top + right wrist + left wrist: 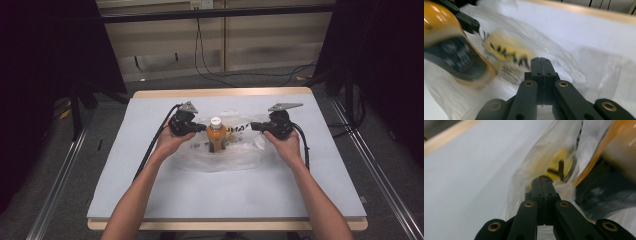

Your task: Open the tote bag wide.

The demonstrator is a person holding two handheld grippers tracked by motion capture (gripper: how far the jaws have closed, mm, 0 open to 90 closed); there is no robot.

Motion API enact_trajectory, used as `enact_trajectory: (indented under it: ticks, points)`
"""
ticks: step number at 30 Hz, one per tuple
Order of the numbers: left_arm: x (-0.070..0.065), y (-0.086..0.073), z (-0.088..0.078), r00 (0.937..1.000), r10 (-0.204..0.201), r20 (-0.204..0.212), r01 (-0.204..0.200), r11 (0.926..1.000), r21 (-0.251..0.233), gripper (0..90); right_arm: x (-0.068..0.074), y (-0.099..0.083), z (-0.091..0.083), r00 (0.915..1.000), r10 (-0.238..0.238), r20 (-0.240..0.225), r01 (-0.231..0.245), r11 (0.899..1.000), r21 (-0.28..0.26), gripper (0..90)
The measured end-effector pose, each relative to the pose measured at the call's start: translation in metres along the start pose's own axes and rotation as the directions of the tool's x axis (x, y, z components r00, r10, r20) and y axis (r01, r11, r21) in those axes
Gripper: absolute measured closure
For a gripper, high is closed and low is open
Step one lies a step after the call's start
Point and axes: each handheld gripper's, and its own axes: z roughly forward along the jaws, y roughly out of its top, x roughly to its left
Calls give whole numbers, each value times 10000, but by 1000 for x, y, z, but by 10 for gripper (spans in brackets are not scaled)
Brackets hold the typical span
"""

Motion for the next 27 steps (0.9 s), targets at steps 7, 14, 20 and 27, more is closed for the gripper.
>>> enact_trajectory:
  ticks: [7, 14, 20, 27]
  points:
    - [5, -20, 12, 9999, 163, -11, -161, 9948, 1007, 900, -8, -25, 20, 9992, -310, 241, 274, 9903, 1365, 900]
    - [0, -28, 11, 9959, 818, -392, -732, 9800, 1848, 900, -17, -32, 20, 9977, -492, 465, 412, 9862, 1602, 900]
    - [5, -34, 4, 9877, 1228, -969, -997, 9715, 2149, 900, -18, -28, 15, 9848, -1652, 533, 1495, 9633, 2229, 900]
    - [27, -36, 6, 9837, 976, -1508, -678, 9792, 1913, 900, -25, -21, 18, 9587, -2696, 904, 2378, 9345, 2647, 900]
